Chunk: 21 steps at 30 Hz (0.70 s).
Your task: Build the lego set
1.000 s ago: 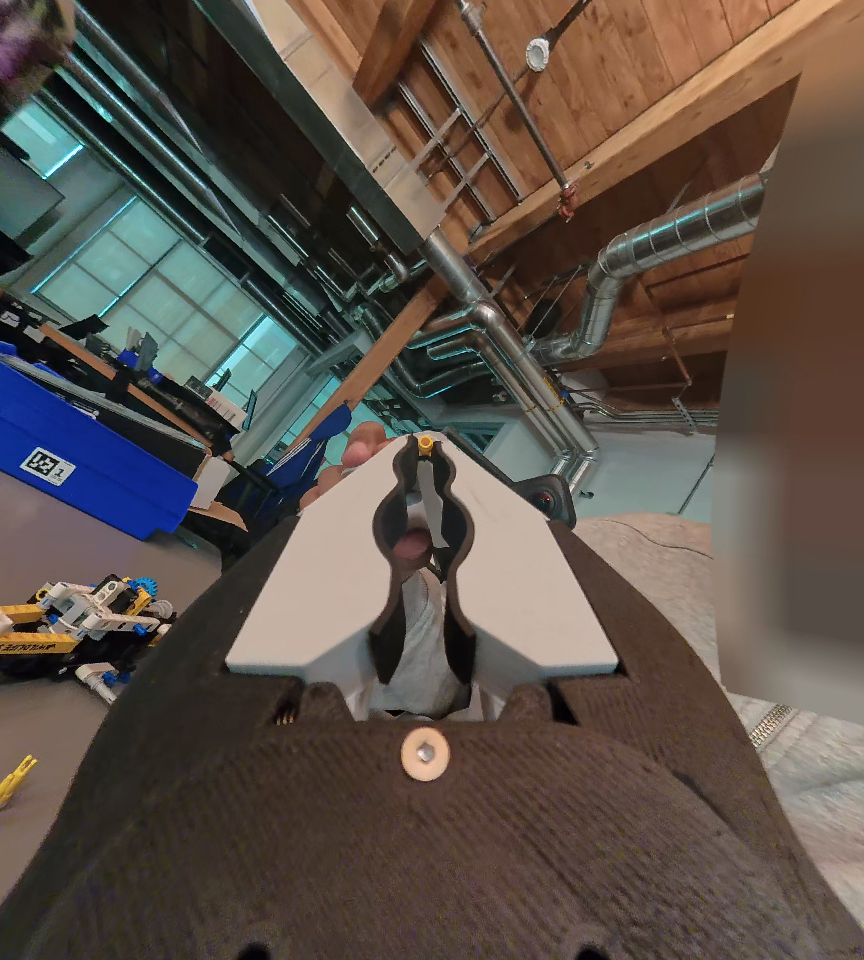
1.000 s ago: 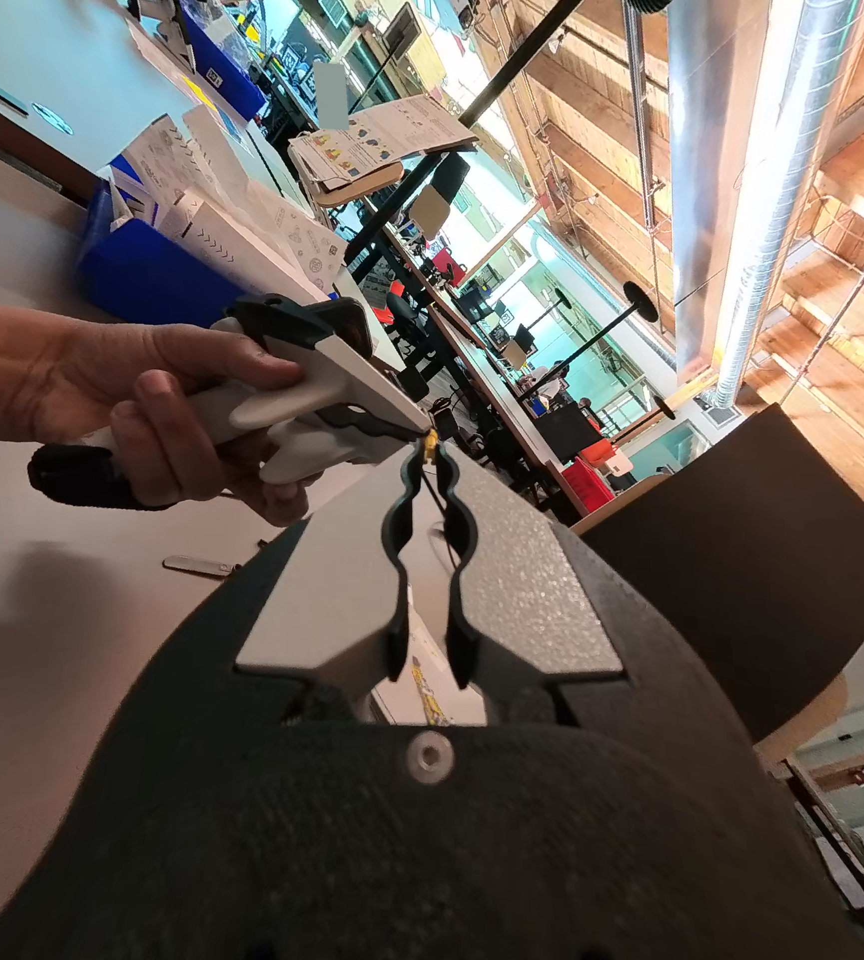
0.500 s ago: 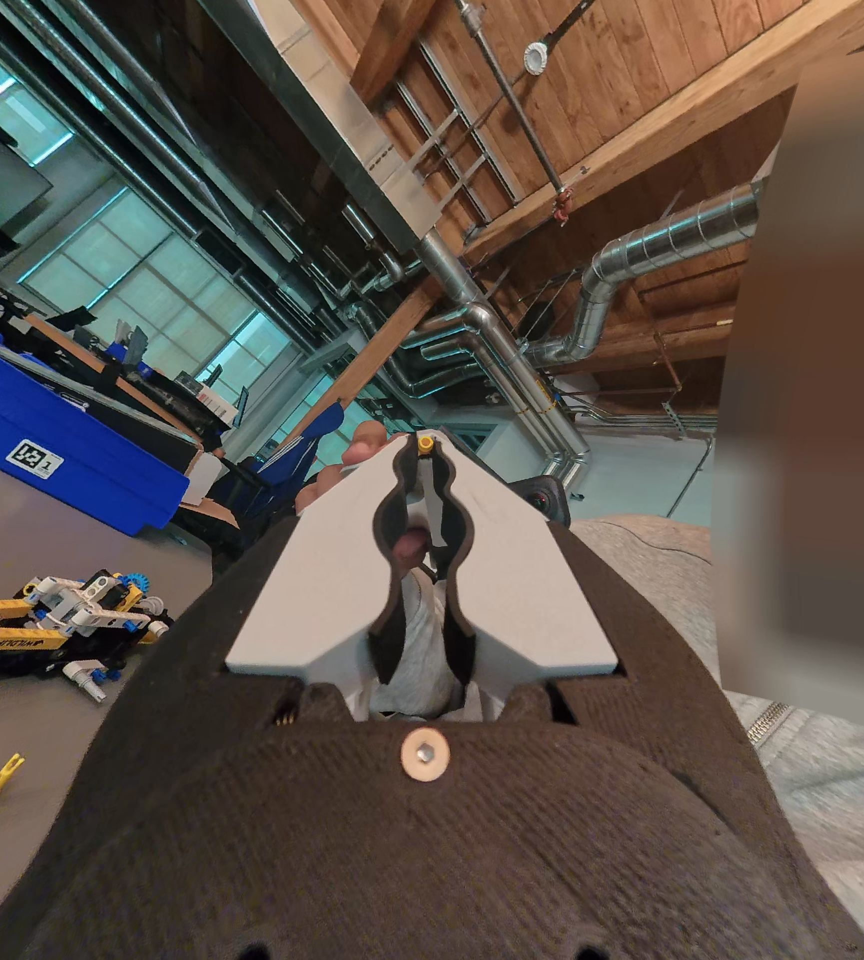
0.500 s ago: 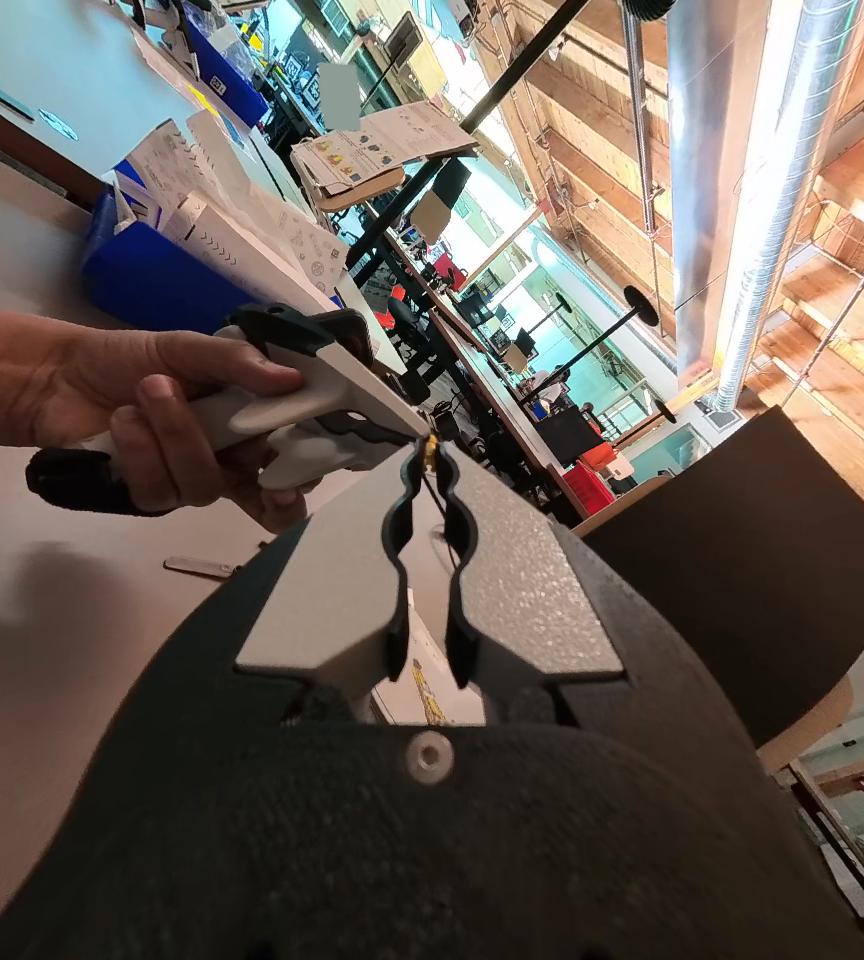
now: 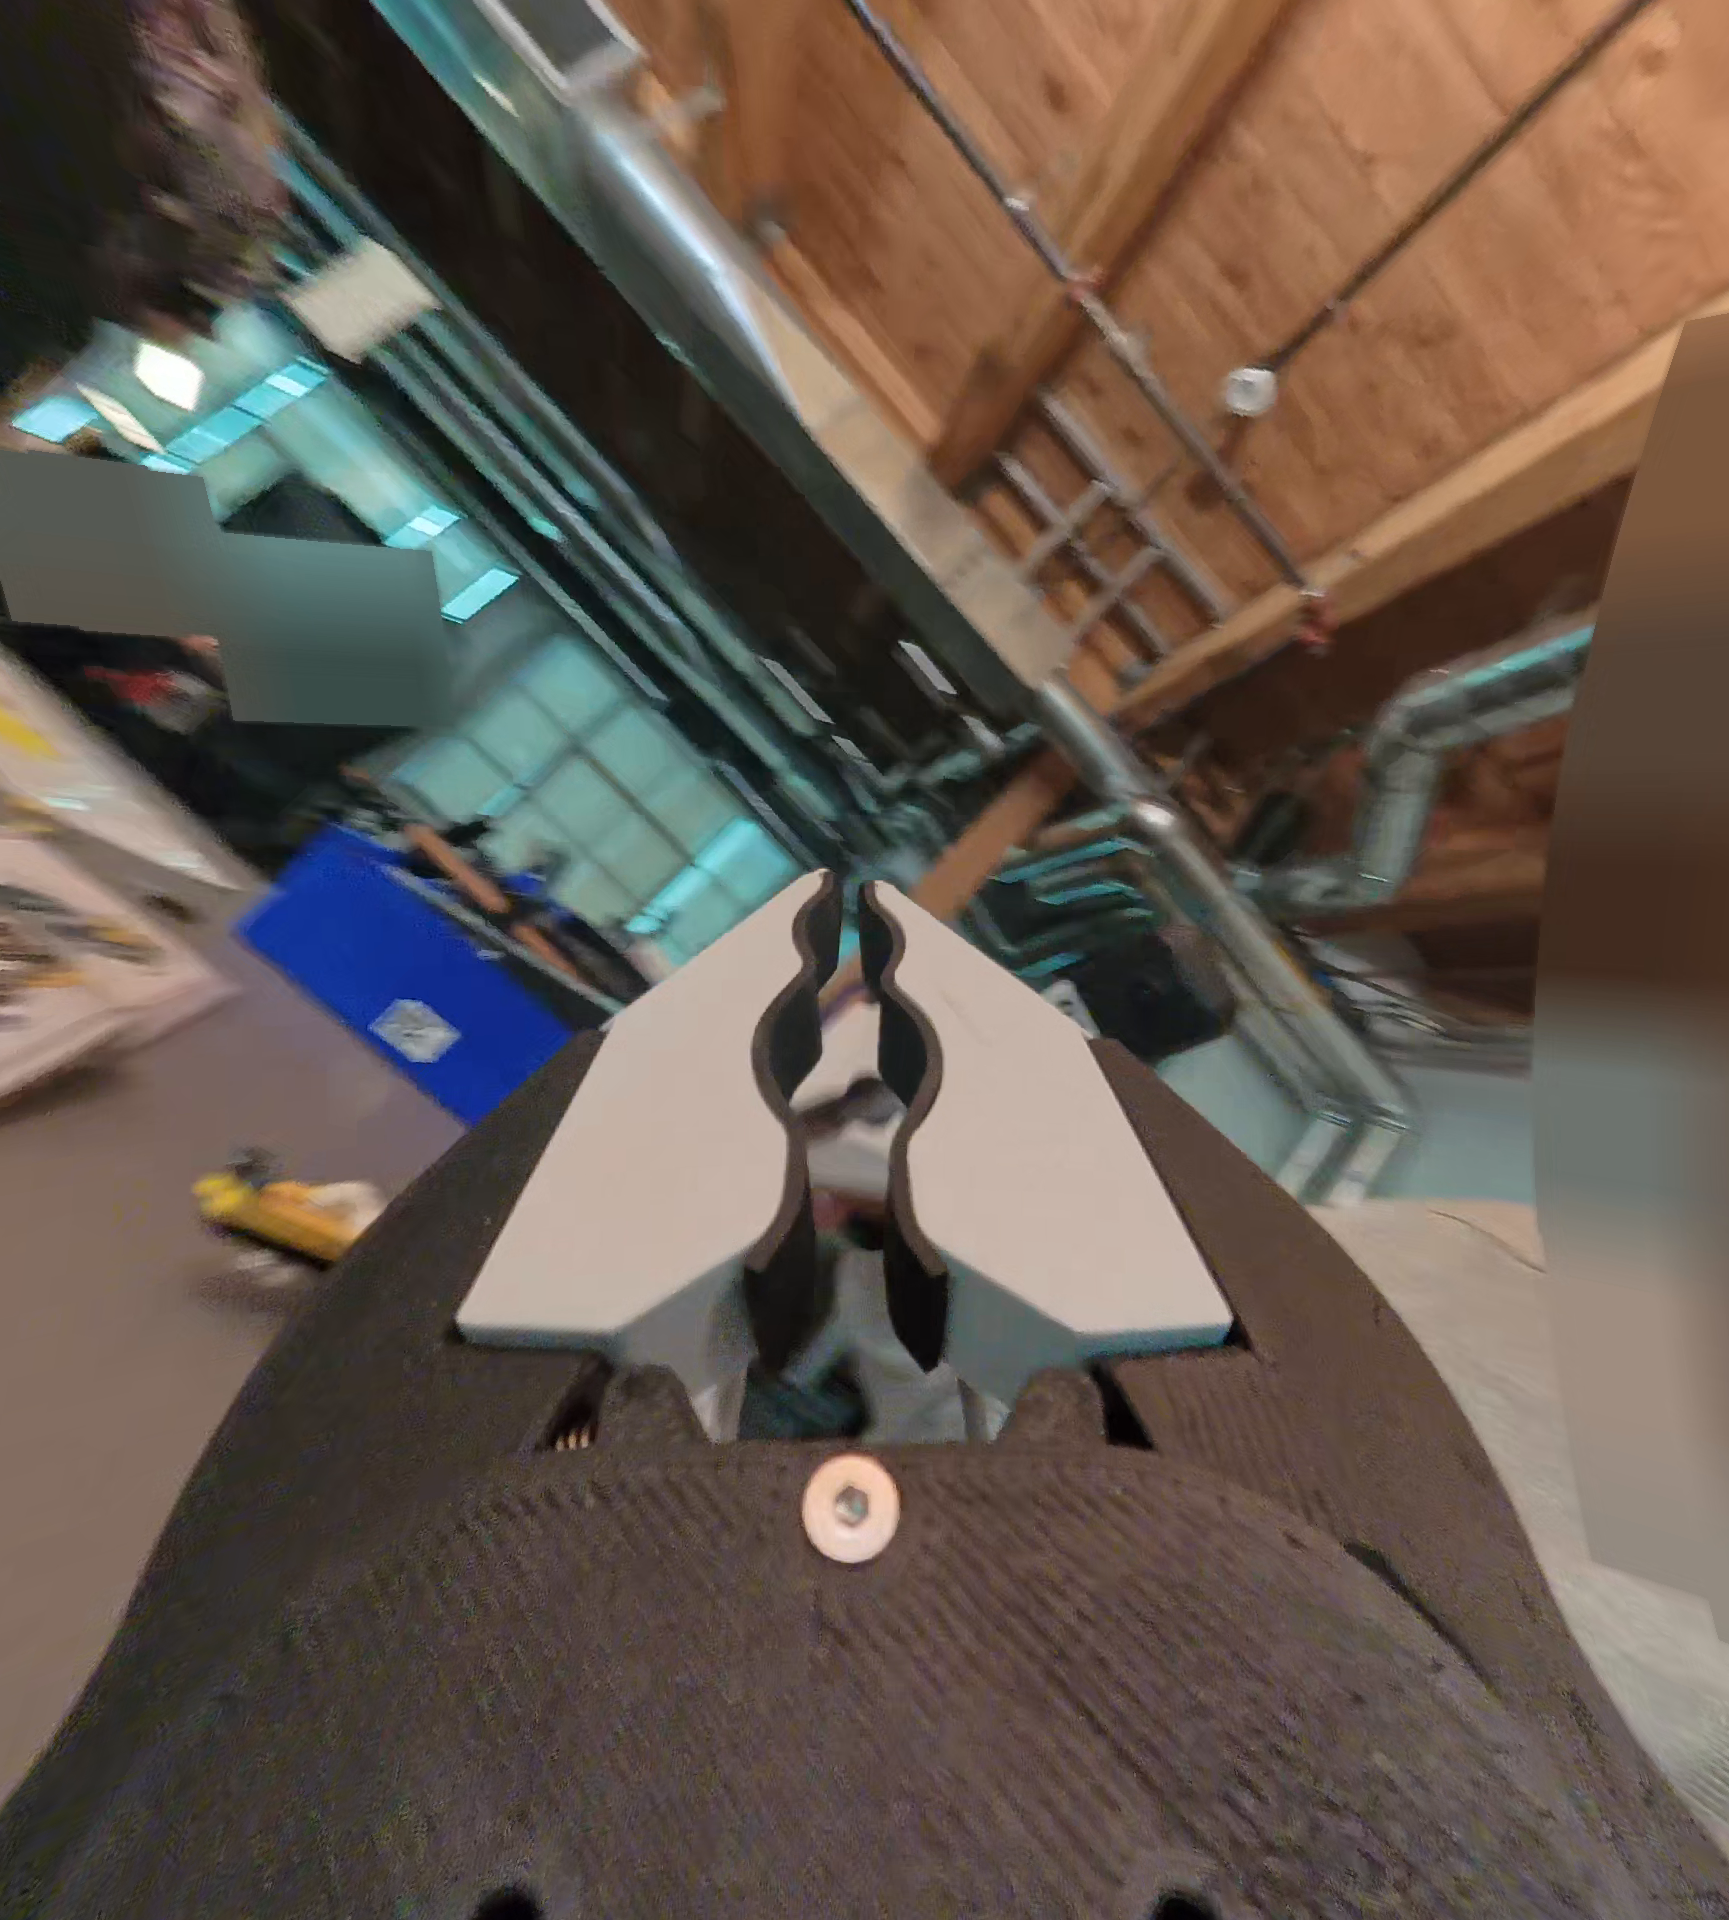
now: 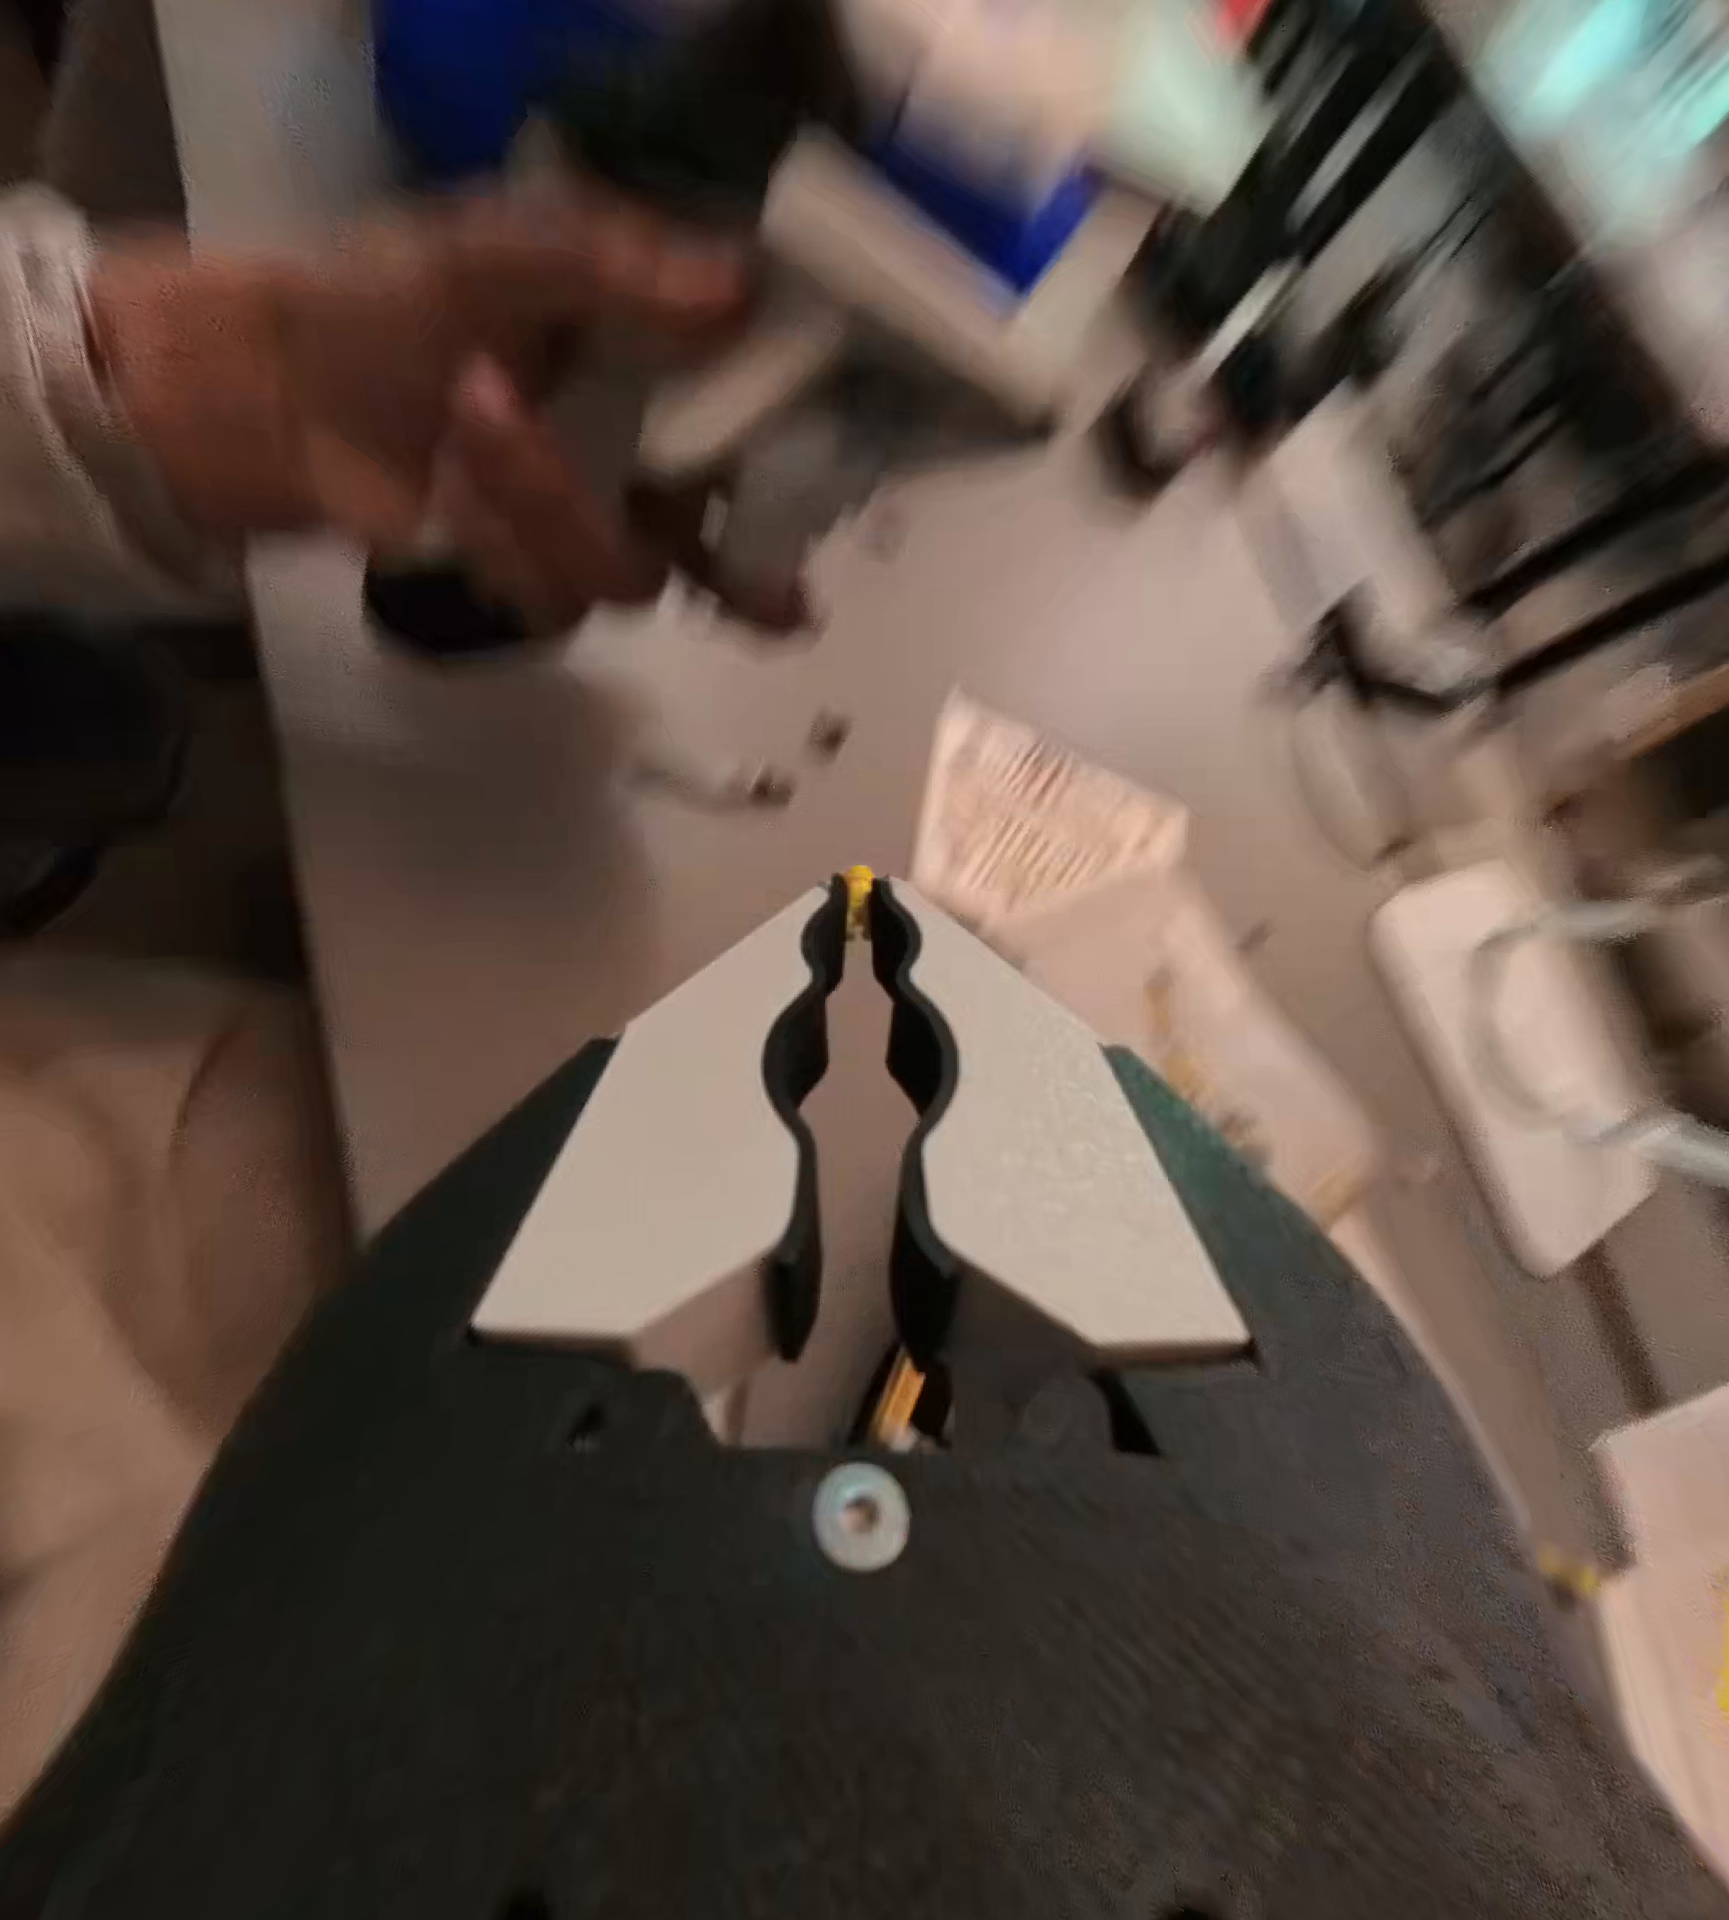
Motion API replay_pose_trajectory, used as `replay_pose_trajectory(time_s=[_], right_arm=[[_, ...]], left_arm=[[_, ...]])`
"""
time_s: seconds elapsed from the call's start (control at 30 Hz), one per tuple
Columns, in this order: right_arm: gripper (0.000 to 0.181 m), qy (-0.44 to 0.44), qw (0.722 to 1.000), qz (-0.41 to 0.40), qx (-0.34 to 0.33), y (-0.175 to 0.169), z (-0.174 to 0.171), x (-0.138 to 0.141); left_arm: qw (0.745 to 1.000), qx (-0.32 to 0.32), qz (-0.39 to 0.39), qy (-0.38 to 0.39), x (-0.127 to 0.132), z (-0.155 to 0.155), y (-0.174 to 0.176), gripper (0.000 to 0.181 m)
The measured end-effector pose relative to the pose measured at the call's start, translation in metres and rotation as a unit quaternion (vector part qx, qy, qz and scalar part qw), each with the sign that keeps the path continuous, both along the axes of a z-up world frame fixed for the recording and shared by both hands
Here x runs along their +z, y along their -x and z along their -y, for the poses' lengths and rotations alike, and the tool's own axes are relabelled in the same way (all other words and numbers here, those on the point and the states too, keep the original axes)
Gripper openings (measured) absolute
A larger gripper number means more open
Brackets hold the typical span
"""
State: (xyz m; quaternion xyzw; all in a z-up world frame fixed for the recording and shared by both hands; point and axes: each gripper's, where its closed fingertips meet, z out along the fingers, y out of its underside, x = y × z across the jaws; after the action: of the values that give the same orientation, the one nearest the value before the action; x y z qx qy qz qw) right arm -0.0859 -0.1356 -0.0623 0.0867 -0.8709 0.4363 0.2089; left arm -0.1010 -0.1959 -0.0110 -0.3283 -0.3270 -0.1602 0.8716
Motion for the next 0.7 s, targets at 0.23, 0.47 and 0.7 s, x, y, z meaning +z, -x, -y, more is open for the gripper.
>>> replay_pose_trajectory(time_s=[0.23,0.47,0.7], right_arm=[[0.003,-0.373,0.922,0.099,0.016,-0.015,-0.051,-0.109],[0.003,-0.498,0.859,0.079,0.082,-0.018,-0.047,-0.143],[0.003,-0.524,0.844,0.066,0.097,-0.02,-0.042,-0.143]], left_arm=[[0.982,0.15,0.057,0.1,-0.032,0.032,0.029,0.0],[0.943,0.235,0.077,0.221,-0.052,0.057,0.037,0.0],[0.937,0.265,0.086,0.21,-0.052,0.093,0.034,0.0]])
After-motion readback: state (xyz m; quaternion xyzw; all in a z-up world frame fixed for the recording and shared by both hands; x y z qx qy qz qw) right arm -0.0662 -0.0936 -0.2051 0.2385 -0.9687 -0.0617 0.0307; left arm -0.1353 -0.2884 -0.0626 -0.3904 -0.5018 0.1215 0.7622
